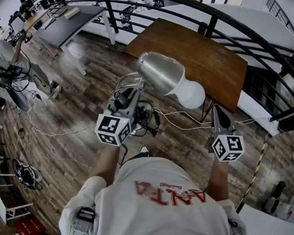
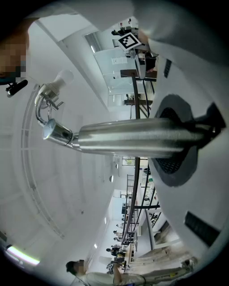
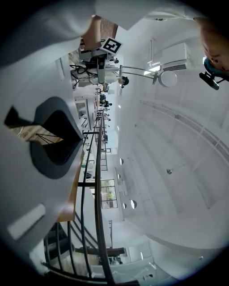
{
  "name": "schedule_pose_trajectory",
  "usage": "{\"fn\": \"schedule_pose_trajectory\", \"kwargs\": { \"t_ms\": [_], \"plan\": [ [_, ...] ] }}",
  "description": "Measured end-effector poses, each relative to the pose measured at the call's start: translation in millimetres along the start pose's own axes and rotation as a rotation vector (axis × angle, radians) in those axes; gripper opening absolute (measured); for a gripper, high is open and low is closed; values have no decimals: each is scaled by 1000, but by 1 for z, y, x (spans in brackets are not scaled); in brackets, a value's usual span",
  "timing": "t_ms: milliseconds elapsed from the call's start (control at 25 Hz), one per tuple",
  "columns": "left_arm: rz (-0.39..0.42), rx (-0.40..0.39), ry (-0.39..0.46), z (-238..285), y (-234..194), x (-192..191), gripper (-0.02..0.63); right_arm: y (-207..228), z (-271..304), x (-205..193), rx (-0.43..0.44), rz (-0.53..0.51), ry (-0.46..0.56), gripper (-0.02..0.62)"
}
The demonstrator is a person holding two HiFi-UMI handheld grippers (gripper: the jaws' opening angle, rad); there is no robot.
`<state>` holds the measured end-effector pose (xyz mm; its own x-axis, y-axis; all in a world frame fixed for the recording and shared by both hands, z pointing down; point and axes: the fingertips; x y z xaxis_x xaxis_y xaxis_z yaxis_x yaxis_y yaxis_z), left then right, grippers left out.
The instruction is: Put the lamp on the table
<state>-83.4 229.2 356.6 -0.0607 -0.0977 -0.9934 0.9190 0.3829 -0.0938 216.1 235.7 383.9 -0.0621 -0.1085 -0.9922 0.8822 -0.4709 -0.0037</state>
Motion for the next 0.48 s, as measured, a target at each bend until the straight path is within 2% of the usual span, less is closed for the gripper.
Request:
{"fn": "schedule_pose_trajectory", "kwargs": {
  "t_ms": [480],
  "plan": [
    [-2, -1, -6, 7, -3, -5, 89, 2, -2, 1, -7, 0, 10, 2]
  ]
}}
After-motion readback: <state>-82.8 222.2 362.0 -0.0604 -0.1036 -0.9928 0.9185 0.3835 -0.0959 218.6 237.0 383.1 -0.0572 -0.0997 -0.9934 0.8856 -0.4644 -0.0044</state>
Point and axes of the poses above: the fingertips, and each gripper's own axes: z forward along the fingers, y to its right, x out of its top, and after that the axes turned 3 degrees about -z, right-handed
